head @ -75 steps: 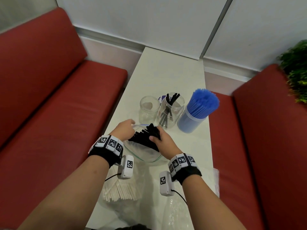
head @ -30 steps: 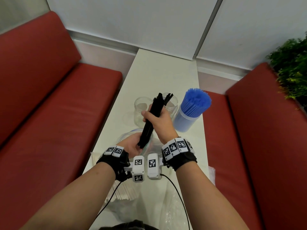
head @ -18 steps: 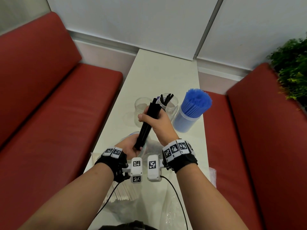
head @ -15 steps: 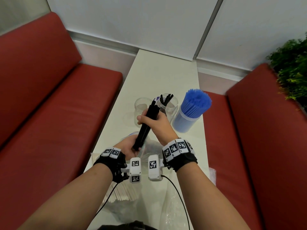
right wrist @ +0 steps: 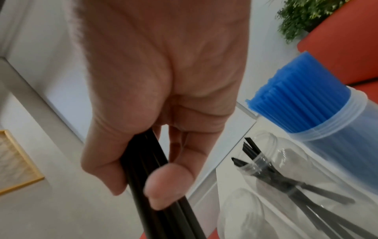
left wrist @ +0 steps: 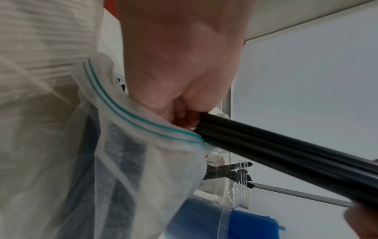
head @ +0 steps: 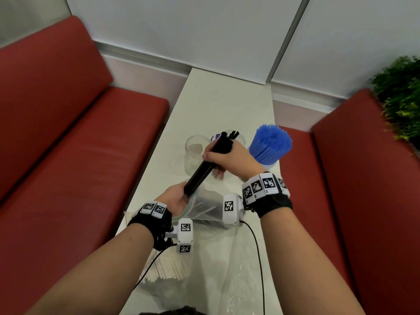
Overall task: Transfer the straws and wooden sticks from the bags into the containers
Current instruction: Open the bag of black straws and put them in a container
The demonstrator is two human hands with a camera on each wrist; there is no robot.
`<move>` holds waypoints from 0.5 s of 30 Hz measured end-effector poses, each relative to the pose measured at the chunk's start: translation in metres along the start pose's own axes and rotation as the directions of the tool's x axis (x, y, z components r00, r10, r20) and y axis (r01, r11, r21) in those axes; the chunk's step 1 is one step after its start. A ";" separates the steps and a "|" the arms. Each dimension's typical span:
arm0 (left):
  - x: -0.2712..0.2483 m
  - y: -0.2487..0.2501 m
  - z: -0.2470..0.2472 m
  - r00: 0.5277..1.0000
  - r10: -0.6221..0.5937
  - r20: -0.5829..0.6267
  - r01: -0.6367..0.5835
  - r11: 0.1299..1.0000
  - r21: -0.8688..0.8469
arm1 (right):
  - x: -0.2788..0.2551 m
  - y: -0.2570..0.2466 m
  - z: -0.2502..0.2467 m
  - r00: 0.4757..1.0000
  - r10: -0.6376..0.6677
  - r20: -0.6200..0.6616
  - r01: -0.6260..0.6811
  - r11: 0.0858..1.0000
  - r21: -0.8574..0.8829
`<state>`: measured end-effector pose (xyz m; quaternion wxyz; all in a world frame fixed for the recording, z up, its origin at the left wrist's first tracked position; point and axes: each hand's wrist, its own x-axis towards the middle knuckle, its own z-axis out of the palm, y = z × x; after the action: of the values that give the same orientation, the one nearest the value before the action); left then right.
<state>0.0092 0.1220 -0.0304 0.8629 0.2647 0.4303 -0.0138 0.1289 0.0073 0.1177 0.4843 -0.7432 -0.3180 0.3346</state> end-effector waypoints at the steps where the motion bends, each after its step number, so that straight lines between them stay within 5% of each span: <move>1: 0.002 0.000 -0.001 0.998 0.020 -0.054 -0.019 1.000 0.016 | 0.002 -0.004 -0.008 0.999 -0.017 -0.042 0.018 1.000 0.022; 4: 0.002 0.000 -0.004 0.979 0.149 -0.137 -0.096 0.939 0.332 | 0.009 -0.015 -0.035 0.966 -0.071 -0.250 0.097 0.991 0.092; 7: 0.004 -0.003 -0.012 0.928 0.372 -0.033 -0.215 0.606 0.766 | 0.021 -0.018 -0.059 0.863 -0.067 -0.501 0.133 0.986 0.097; 10: 0.006 -0.009 -0.019 0.865 0.471 0.174 -0.338 0.289 0.896 | 0.035 -0.011 -0.071 0.770 -0.020 -0.638 0.055 0.998 0.034; 13: 0.006 -0.010 -0.016 0.858 0.451 0.247 -0.306 0.060 0.950 | 0.050 0.004 -0.072 0.760 -0.019 -0.649 -0.072 0.991 -0.113; 15: 0.006 -0.010 -0.015 0.874 0.401 0.274 -0.293 -0.016 0.956 | 0.059 0.016 -0.069 0.767 0.005 -0.642 -0.139 0.978 -0.158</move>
<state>-0.0001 0.1217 -0.0468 0.4133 0.8692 0.2615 -0.0727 0.2204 0.0143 0.1128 0.4745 -0.8682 -0.1372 0.0477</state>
